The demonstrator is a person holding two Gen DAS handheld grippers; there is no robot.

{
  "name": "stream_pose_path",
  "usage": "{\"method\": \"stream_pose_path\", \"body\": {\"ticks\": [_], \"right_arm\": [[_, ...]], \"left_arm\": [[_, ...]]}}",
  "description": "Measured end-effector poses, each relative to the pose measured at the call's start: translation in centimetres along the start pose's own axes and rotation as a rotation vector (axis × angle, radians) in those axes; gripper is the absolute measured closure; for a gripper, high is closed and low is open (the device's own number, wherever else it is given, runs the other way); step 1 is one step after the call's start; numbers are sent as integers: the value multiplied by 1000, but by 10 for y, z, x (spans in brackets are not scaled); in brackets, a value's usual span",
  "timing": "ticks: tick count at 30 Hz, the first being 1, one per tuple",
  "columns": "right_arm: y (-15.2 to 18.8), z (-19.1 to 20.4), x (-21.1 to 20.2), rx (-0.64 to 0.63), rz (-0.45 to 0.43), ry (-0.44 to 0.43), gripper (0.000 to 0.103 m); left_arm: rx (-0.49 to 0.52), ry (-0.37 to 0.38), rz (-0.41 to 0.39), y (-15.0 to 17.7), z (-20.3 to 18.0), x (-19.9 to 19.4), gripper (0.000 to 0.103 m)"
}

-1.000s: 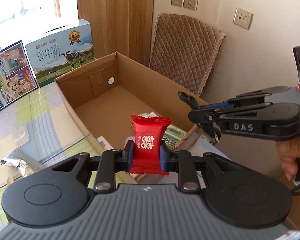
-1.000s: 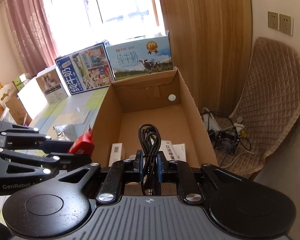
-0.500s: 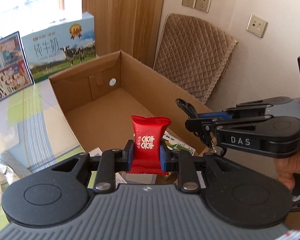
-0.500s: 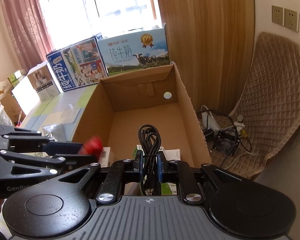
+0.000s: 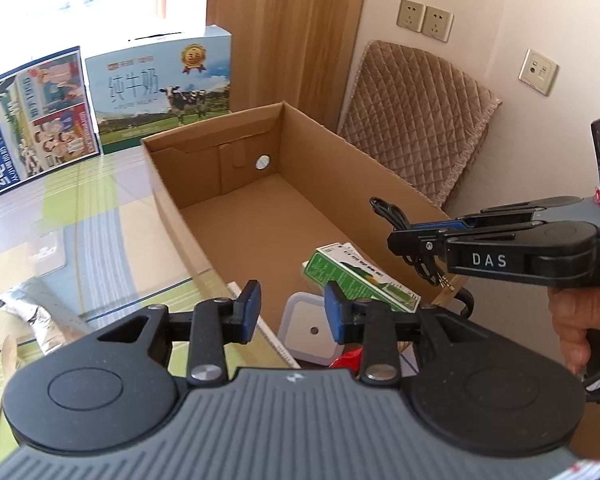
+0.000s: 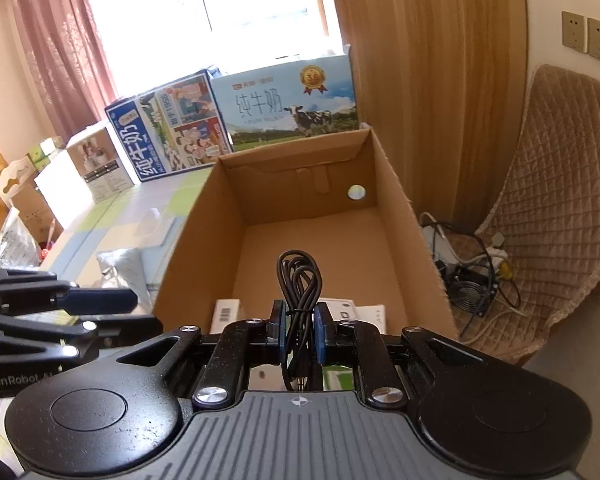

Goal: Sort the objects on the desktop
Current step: 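Open both tools to drop the cable and candy into the box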

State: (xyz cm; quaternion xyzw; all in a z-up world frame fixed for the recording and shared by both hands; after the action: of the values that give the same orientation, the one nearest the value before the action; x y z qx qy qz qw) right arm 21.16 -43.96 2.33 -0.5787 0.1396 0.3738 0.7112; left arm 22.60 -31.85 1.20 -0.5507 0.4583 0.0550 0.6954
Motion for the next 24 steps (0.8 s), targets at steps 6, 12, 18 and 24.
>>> {"method": "stream_pose_path", "body": {"ticks": [6, 12, 18, 24], "right_arm": [[-3, 3, -1, 37, -37, -35, 92], [0, 1, -10, 54, -51, -11, 77], [7, 7, -19, 72, -58, -9, 68], [17, 20, -29, 65, -50, -12, 64]], "left_arm": [[-19, 5, -9, 5, 6, -7, 65], [-44, 2, -11, 15, 10, -14, 60], [-67, -2, -8, 27, 15, -22, 54], [-86, -17, -11, 39, 21, -36, 51]]}}
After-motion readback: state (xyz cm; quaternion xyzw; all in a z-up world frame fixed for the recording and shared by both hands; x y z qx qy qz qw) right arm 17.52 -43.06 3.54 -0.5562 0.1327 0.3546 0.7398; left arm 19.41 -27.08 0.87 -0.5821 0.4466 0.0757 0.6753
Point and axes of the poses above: each gripper's, at about its wrist camera, not at the fingertips, and x roughly the way its jaws point, z to its left, y to its underside, the point moved 4 cm from there along x, roughly the way its jaws point, and after that the axes turned 7 degrees about -y, right-handed, at the moved point
